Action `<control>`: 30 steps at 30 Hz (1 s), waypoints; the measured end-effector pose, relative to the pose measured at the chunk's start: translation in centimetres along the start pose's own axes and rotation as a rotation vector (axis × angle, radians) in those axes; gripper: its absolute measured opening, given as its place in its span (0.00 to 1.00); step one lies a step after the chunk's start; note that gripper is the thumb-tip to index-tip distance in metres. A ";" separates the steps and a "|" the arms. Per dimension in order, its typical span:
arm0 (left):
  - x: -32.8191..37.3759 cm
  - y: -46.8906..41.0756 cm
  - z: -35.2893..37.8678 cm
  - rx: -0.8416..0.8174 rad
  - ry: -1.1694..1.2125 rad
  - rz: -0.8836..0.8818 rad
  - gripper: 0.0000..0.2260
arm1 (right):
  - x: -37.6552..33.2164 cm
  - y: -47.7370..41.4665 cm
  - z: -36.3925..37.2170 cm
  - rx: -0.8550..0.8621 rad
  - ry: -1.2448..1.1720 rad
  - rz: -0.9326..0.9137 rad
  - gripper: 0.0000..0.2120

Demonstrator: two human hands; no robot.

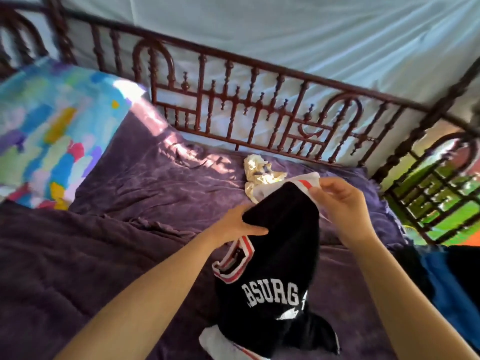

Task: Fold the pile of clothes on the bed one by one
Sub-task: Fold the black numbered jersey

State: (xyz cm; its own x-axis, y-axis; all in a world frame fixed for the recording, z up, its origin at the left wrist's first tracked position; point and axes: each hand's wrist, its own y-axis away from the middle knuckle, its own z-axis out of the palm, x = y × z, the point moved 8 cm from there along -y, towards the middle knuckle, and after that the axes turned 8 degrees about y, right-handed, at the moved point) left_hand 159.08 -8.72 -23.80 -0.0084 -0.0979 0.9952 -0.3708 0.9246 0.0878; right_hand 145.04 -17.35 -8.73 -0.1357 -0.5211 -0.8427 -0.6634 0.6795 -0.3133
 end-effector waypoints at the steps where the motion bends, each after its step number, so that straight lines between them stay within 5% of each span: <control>1: 1.5 0.2 0.4 -0.005 0.021 0.018 0.17 | -0.7 -0.1 -1.6 0.053 0.002 -0.022 0.12; 5: 6.0 2.2 -1.2 0.243 0.028 0.132 0.07 | -0.8 0.5 -7.6 0.316 0.159 -0.011 0.06; 10: 14.7 5.3 -1.3 0.310 -0.255 0.322 0.11 | 0.2 1.9 -8.6 0.333 0.693 -0.001 0.12; 14: 20.0 6.6 2.1 0.154 -0.606 0.336 0.10 | -4.1 1.9 -2.2 -0.180 0.461 -0.251 0.29; 16: 21.1 7.6 2.9 0.139 -0.693 0.325 0.06 | -5.4 1.9 0.3 -0.364 0.384 -0.236 0.25; 18: 21.7 8.8 2.9 0.169 -0.709 0.329 0.02 | -6.0 1.7 1.1 -0.396 0.318 -0.203 0.08; 26: 20.5 13.4 -1.2 0.453 -0.589 0.303 0.08 | -10.9 1.4 1.7 -0.372 0.092 -0.215 0.12; 30: 19.4 14.2 -2.0 0.605 -0.394 0.355 0.22 | -17.0 1.4 1.5 -0.319 0.210 -0.380 0.10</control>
State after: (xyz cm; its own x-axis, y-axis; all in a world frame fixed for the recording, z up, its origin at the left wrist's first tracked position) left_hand 155.53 3.25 -3.12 -0.5053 -0.0625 0.8606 -0.7225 0.5761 -0.3823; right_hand 147.52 -6.77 4.54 0.0352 -0.8138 -0.5801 -0.8807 0.2491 -0.4029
